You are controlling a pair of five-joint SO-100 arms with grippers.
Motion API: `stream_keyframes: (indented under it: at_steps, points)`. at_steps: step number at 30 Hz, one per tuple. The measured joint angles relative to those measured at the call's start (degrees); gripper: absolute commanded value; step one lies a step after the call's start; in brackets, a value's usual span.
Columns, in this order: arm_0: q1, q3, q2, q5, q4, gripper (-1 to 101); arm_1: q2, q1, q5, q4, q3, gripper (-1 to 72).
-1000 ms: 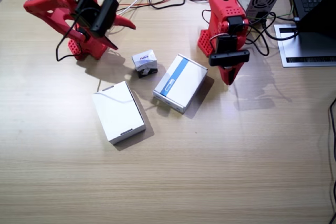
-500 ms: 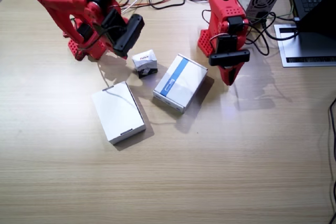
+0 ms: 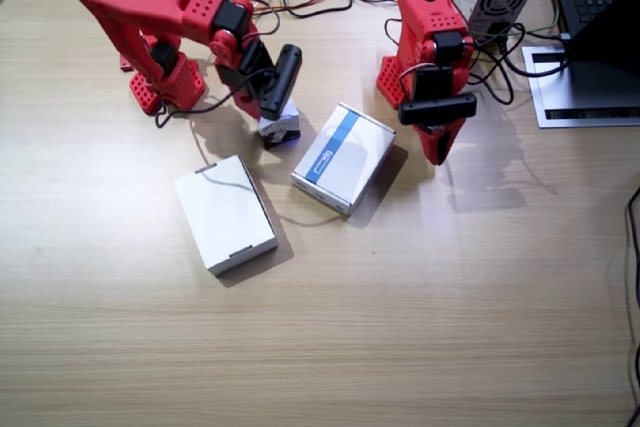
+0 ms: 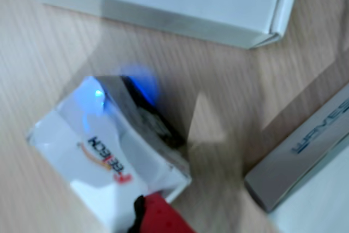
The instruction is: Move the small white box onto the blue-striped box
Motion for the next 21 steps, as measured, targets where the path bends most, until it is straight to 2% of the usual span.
stream_keyframes:
  at_steps: [9,11,12,13,14,15,16,18,20,21]
  points:
    - [0.00,0.00,0.00,-1.05,0.00,0,-8.70,5.71,-1.32,-0.79,-10.55,50.9]
    - [0.00,0.00,0.00,-1.05,0.00,0,-10.28,6.06,3.08,-2.37,-10.81,51.4]
    - [0.00,0.00,0.00,-1.05,0.00,0,-10.55,6.68,7.03,-3.34,-11.51,52.0]
    - [0.00,0.00,0.00,-1.05,0.00,0,-10.99,7.65,13.62,-5.10,-13.01,52.0]
    - [0.00,0.00,0.00,-1.05,0.00,0,-11.69,7.82,22.50,-8.17,-14.24,52.8]
    - [0.00,0.00,0.00,-1.05,0.00,0,-13.62,7.82,33.84,-10.28,-16.88,52.0]
    - [0.00,0.00,0.00,-1.05,0.18,0,-17.23,7.91,44.38,-9.84,-21.62,50.6]
    - [0.00,0.00,0.00,-0.44,0.18,0,-25.84,10.11,60.21,-2.20,-33.75,50.8]
    - [0.00,0.00,0.00,1.05,0.18,0,-27.16,13.62,68.29,4.83,-38.32,51.9]
    - [-0.18,0.00,0.00,1.49,0.18,0,-26.98,14.94,70.49,6.33,-39.46,52.5]
